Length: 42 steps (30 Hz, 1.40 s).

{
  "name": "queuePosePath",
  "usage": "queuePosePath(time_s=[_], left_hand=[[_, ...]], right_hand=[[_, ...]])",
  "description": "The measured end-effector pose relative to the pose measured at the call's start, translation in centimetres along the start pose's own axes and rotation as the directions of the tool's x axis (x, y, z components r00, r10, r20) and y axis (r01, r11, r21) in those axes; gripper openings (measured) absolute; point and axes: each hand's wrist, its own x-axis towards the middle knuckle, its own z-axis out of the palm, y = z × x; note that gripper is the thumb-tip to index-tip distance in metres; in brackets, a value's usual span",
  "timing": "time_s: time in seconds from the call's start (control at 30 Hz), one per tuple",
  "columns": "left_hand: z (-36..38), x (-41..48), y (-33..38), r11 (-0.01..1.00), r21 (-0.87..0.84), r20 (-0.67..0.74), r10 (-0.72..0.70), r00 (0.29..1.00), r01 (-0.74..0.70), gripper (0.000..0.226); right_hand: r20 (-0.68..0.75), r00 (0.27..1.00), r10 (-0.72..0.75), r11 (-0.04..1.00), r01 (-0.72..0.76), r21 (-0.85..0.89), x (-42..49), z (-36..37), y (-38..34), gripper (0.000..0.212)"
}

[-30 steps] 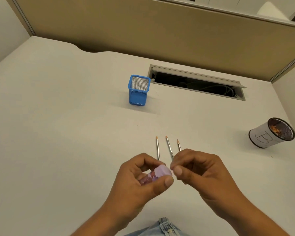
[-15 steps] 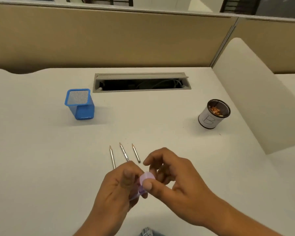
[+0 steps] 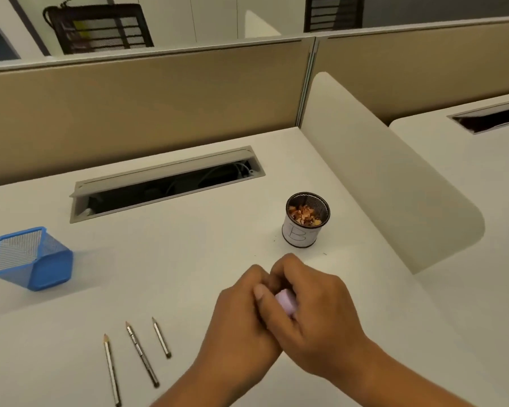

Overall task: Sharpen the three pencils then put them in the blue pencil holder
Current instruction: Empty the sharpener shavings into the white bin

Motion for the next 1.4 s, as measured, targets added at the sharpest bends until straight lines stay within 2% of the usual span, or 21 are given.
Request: queuePosePath(time_s=[0.13, 0.23, 0.3, 0.37, 0.5, 0.7, 0.77, 0.83, 0.87, 1.07, 1.13, 1.27, 1.4], left_hand=[[2.3, 5.0, 1.4, 0.937, 0.302, -0.009, 0.186, 0.982, -0.175, 0.025], [4.5, 8.4, 1.6, 0.916, 0.315, 0.02, 0.256, 0.966, -0.249, 0.018], [5.6, 10.4, 1.4, 0.938, 0.258, 0.069, 0.22, 0.973, -0.23, 0.022], [6.1, 12.5, 0.9, 0.962, 0.22, 0.103, 0.144, 0.984, -0.164, 0.031], [5.8, 16.0, 0.7, 0.96, 0.26, 0.151, 0.067, 0.986, -0.105, 0.006], [5.3, 18.6, 1.3, 0.975, 0.211, 0.278, 0.001, 0.96, -0.063, 0.005], [5.3, 18.9, 1.2, 0.931, 0.349, 0.222, 0.029, 0.975, -0.107, 0.009], [5.4, 18.8, 1.3, 0.821, 0.551, 0.107, 0.108, 0.988, -0.149, 0.013], [5.5, 18.8, 1.4, 0.784, 0.6, 0.064, 0.147, 0.987, -0.155, 0.014], [5.5, 19.4, 1.1, 0.684, 0.706, 0.036, 0.224, 0.974, -0.184, 0.01], [5.5, 19.4, 1.1, 0.711, 0.675, 0.047, 0.225, 0.973, -0.197, 0.007], [5.8, 19.4, 1.3, 0.851, 0.504, 0.137, 0.09, 0.986, -0.147, 0.006], [6.2, 19.3, 1.8, 0.859, 0.495, 0.138, 0.069, 0.988, -0.129, 0.009]], right_hand=[[-0.165, 0.979, 0.117, 0.993, -0.117, 0.007, 3.4, -1.2, 4.7, 0.022], [-0.248, 0.945, 0.214, 0.975, -0.191, 0.116, 6.5, -1.3, 7.7, 0.026], [-0.256, 0.932, 0.256, 0.953, -0.198, 0.23, 8.6, -1.0, 9.5, 0.033], [-0.206, 0.951, 0.23, 0.935, -0.158, 0.316, 10.1, -0.6, 11.2, 0.035], [-0.189, 0.974, 0.124, 0.909, -0.035, 0.415, 11.5, 0.2, 13.6, 0.029], [-0.289, 0.953, 0.092, 0.899, 0.046, 0.435, 12.8, 0.7, 14.8, 0.029], [-0.29, 0.951, 0.107, 0.913, 0.022, 0.407, 13.1, 0.9, 14.9, 0.03], [-0.304, 0.943, 0.139, 0.936, -0.025, 0.352, 13.2, 1.1, 14.9, 0.033], [-0.316, 0.936, 0.157, 0.944, -0.048, 0.328, 13.3, 1.1, 14.8, 0.035], [-0.255, 0.919, 0.3, 0.935, -0.23, 0.271, 13.7, 1.3, 14.7, 0.04], [-0.247, 0.932, 0.265, 0.925, -0.173, 0.34, 13.5, 1.1, 14.9, 0.041], [-0.29, 0.942, 0.168, 0.896, -0.024, 0.444, 13.0, 0.5, 15.1, 0.04], [-0.322, 0.918, 0.232, 0.874, -0.051, 0.482, 12.8, 0.8, 15.2, 0.038]])
